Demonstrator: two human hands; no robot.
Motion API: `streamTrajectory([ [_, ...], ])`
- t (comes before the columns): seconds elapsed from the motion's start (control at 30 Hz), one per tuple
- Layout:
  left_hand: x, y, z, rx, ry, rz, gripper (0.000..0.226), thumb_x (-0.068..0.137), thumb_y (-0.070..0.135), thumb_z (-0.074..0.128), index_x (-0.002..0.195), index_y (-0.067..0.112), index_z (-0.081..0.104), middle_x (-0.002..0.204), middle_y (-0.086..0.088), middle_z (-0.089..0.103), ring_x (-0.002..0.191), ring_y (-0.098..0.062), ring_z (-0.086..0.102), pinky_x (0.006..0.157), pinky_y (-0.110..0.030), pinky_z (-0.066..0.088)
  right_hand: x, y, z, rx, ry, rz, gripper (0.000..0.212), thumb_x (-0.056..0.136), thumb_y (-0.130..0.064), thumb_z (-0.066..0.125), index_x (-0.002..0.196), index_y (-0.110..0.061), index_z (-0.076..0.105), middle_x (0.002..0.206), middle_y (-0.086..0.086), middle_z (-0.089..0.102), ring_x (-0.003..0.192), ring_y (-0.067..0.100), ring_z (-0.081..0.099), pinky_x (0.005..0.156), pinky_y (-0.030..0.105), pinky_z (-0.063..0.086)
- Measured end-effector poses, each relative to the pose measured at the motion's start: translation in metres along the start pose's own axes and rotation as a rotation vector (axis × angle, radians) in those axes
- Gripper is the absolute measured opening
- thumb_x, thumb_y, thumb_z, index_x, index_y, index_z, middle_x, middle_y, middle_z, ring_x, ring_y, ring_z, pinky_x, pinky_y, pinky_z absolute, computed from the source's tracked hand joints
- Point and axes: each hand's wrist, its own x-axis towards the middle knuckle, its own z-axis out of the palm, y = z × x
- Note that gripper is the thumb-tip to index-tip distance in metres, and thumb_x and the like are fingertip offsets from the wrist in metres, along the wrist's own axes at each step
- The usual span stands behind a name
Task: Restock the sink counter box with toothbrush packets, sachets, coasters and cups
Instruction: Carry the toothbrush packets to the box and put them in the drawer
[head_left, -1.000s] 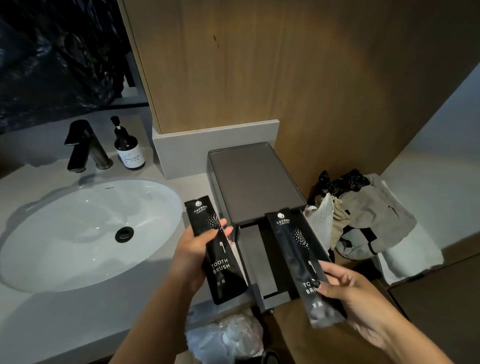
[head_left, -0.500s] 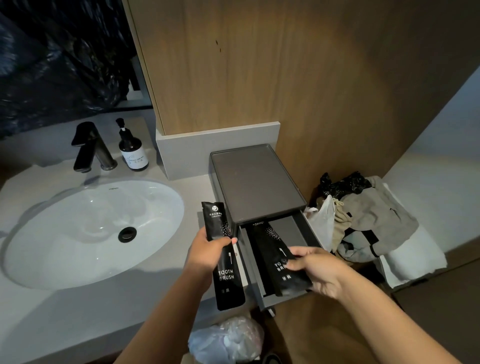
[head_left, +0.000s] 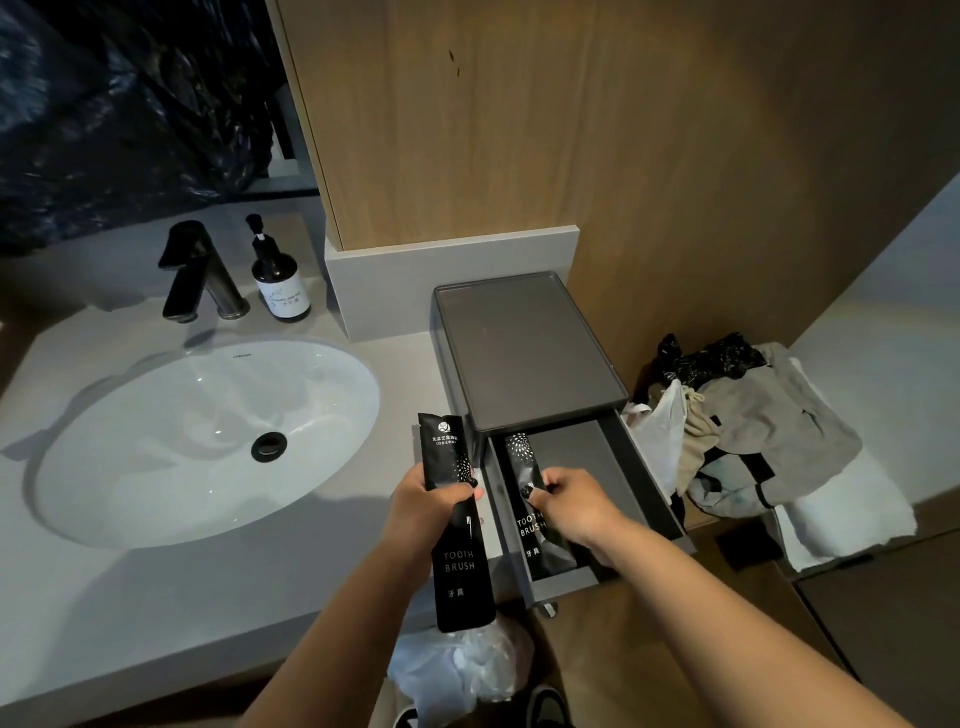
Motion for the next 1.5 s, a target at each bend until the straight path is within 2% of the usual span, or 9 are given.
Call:
streamTrajectory([
  [0.3, -0.003, -0.006, 0.018, -0.165, -0.033, -0.021, 0.009, 0.089, 0.006, 0.06, 0.089, 0.003, 0.069, 0.071, -0.009, 0.07, 0.06, -0.02, 0.064, 0.058, -0.029, 0.052, 0.019, -0.003, 0.001, 0.099, 0.224, 0.006, 0.025, 0.069, -0.007, 0.084, 0.067, -0.015, 0.061, 0.071, -0.002, 0.061, 0.077, 0.015, 0.06, 0.077, 0.026, 0.05],
  [0.4, -0.002, -0.007, 0.015, -0.204, -0.041, -0.033, 0.012, 0.088, 0.003, 0.058, 0.095, 0.002, 0.068, 0.076, -0.011, 0.072, 0.064, -0.021, 0.068, 0.059, -0.03, 0.055, 0.017, -0.003, 0.0, -0.208, 0.256, -0.181, 0.044, 0.071, -0.026, 0.083, 0.11, -0.014, 0.065, 0.103, 0.004, 0.06, 0.099, 0.02, 0.06, 0.092, 0.033, 0.049],
  [0.57, -0.001, -0.008, 0.012, -0.245, -0.044, -0.055, 0.02, 0.087, 0.002, 0.06, 0.106, 0.002, 0.066, 0.087, -0.015, 0.073, 0.072, -0.024, 0.07, 0.066, -0.033, 0.056, 0.009, 0.011, -0.02, -0.756, 0.068, -0.617, 0.067, 0.095, -0.041, 0.049, 0.151, -0.019, 0.021, 0.157, -0.002, 0.024, 0.146, 0.016, 0.014, 0.119, 0.039, 0.019],
  [0.7, -0.002, -0.007, 0.014, -0.298, -0.049, -0.067, 0.028, 0.086, 0.003, 0.061, 0.114, 0.003, 0.063, 0.085, -0.012, 0.073, 0.068, -0.022, 0.07, 0.058, -0.031, 0.056, 0.01, 0.018, -0.032, -1.0, -0.168, -0.613, 0.073, 0.097, -0.045, 0.04, 0.153, -0.023, 0.0, 0.161, -0.008, -0.006, 0.147, 0.017, -0.016, 0.12, 0.042, -0.002],
  [0.93, -0.006, -0.001, 0.016, -0.319, -0.055, -0.087, 0.029, 0.087, 0.008, 0.06, 0.116, 0.007, 0.062, 0.087, -0.013, 0.072, 0.07, -0.025, 0.07, 0.057, -0.032, 0.056, 0.01, 0.018, -0.029, -0.993, -0.197, -0.559, 0.074, 0.097, -0.046, 0.037, 0.152, -0.027, -0.008, 0.16, -0.008, -0.016, 0.146, 0.019, -0.021, 0.12, 0.048, -0.004],
  [1.0, -0.007, -0.001, 0.015, -0.362, -0.085, -0.14, 0.035, 0.087, 0.021, 0.059, 0.119, 0.007, 0.063, 0.1, -0.018, 0.07, 0.081, -0.03, 0.069, 0.065, -0.035, 0.056, 0.011, 0.018, -0.028, -0.958, -0.181, -0.568, 0.075, 0.096, -0.045, 0.041, 0.153, -0.026, -0.005, 0.16, -0.008, -0.014, 0.146, 0.02, -0.018, 0.12, 0.046, -0.005],
  [1.17, -0.005, 0.006, 0.009, -0.637, -0.15, -0.131, 0.037, 0.093, 0.029, 0.042, 0.118, 0.008, 0.06, 0.091, -0.009, 0.066, 0.072, -0.023, 0.063, 0.073, -0.037, 0.048, 0.002, 0.013, -0.026, -0.635, -0.088, -0.567, 0.078, 0.089, -0.047, 0.055, 0.153, -0.029, 0.013, 0.161, -0.008, 0.006, 0.148, 0.012, -0.005, 0.121, 0.039, 0.006],
  [1.33, -0.005, 0.037, 0.014, -0.626, -0.106, 0.089, 0.034, 0.1, 0.019, 0.036, 0.122, 0.008, 0.06, 0.107, -0.01, 0.068, 0.078, -0.018, 0.069, 0.069, -0.031, 0.054, -0.031, 0.001, -0.023, 0.235, 0.297, -0.448, 0.023, 0.091, -0.013, 0.06, 0.112, -0.016, 0.066, 0.112, -0.001, 0.067, 0.107, 0.01, 0.061, 0.1, 0.034, 0.047],
  [1.5, -0.015, 0.068, 0.051, -0.59, -0.173, 0.231, 0.033, 0.1, 0.005, 0.034, 0.128, 0.002, 0.053, 0.114, -0.009, 0.07, 0.094, -0.02, 0.065, 0.083, -0.034, 0.055, -0.061, -0.011, -0.037, 0.728, -0.091, -0.2, 0.021, 0.092, -0.016, 0.058, 0.106, -0.006, 0.069, 0.099, 0.016, 0.072, 0.09, 0.027, 0.066, 0.091, 0.049, 0.051],
])
